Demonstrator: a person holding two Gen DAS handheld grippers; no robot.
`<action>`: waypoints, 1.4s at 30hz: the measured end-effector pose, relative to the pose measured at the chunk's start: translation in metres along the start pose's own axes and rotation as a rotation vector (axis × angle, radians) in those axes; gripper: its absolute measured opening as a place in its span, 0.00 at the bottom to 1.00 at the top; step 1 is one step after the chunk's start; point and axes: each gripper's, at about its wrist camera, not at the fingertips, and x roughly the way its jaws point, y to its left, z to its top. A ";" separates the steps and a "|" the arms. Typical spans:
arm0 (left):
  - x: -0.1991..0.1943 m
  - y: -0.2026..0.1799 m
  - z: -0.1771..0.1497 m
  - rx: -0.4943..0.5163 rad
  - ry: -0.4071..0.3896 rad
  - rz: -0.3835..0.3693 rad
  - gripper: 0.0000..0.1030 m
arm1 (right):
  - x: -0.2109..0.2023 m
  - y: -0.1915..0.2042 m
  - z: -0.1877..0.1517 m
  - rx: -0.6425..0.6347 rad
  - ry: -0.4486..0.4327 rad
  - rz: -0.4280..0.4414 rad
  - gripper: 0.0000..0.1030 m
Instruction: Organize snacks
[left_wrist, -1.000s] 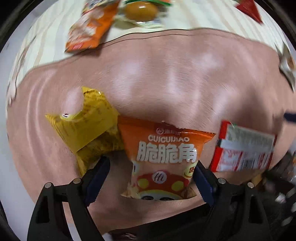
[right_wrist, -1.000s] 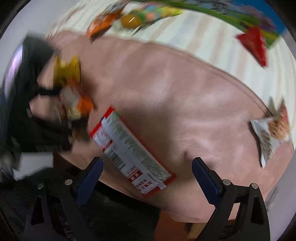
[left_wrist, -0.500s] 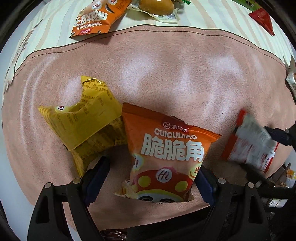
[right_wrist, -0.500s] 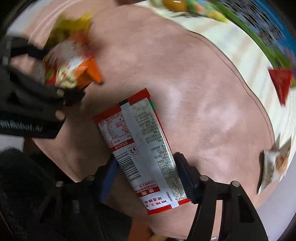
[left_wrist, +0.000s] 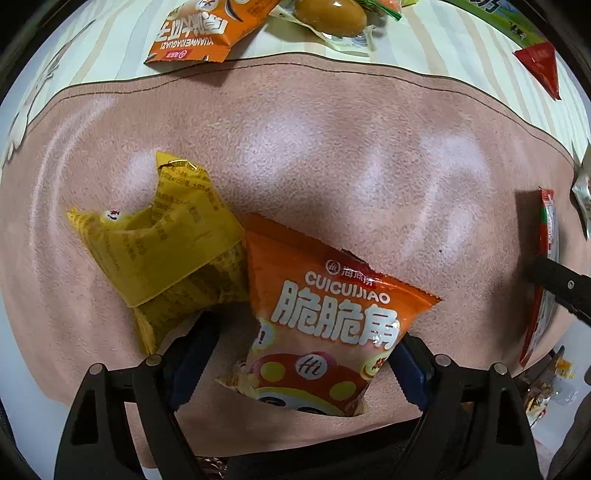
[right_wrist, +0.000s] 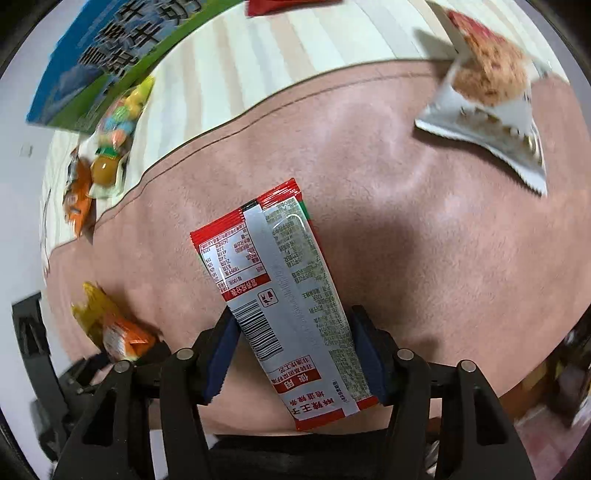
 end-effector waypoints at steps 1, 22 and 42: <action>0.001 0.001 0.001 -0.001 0.001 -0.001 0.84 | 0.001 0.000 0.001 -0.003 0.013 0.010 0.73; -0.022 0.003 -0.017 -0.019 -0.061 -0.021 0.43 | 0.020 0.057 0.011 -0.175 -0.017 -0.175 0.45; -0.175 -0.029 0.039 -0.019 -0.294 -0.212 0.42 | -0.145 0.061 0.062 -0.216 -0.193 0.133 0.43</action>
